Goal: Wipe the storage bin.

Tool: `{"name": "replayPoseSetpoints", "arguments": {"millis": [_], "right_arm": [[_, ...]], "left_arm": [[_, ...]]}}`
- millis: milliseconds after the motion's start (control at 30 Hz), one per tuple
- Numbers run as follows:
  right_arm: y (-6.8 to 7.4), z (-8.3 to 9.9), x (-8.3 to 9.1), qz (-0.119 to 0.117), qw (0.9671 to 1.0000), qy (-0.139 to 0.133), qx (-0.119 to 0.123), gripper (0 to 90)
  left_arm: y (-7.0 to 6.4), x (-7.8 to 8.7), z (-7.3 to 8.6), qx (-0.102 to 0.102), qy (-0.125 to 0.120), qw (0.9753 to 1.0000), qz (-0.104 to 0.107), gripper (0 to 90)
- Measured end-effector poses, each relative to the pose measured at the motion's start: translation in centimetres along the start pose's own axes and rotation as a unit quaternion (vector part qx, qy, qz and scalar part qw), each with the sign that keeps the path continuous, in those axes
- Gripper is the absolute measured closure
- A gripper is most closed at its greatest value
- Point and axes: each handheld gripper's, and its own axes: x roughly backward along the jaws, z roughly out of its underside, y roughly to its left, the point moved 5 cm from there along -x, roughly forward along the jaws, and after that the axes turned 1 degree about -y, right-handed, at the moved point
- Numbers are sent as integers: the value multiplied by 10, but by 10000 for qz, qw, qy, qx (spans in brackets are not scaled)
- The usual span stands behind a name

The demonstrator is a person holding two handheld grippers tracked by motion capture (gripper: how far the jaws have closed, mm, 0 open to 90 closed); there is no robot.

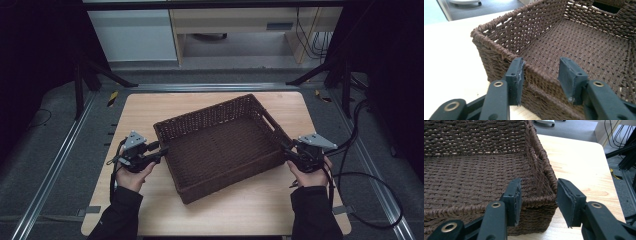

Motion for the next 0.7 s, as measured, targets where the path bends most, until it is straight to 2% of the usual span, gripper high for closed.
{"name": "replayPoseSetpoints", "arguments": {"millis": [167,300,400,533,700], "right_arm": [[2,-1,0,-75,10000,39,2,473],[6,-2,1,-185,9998,-30,-50,398],[8,-1,0,-167,9998,-58,-49,345],[10,0,-4,-251,9994,-100,-222,324],[10,3,-9,-251,9992,-115,-280,335]], "left_arm": [[-5,1,1,-116,17,9999,-94,548],[-7,3,3,-65,-36,9999,-132,558],[-10,5,5,-24,-77,9998,-174,557],[-17,8,7,-72,-80,9999,-123,553],[-19,11,5,-191,-39,9997,-111,543]]}}
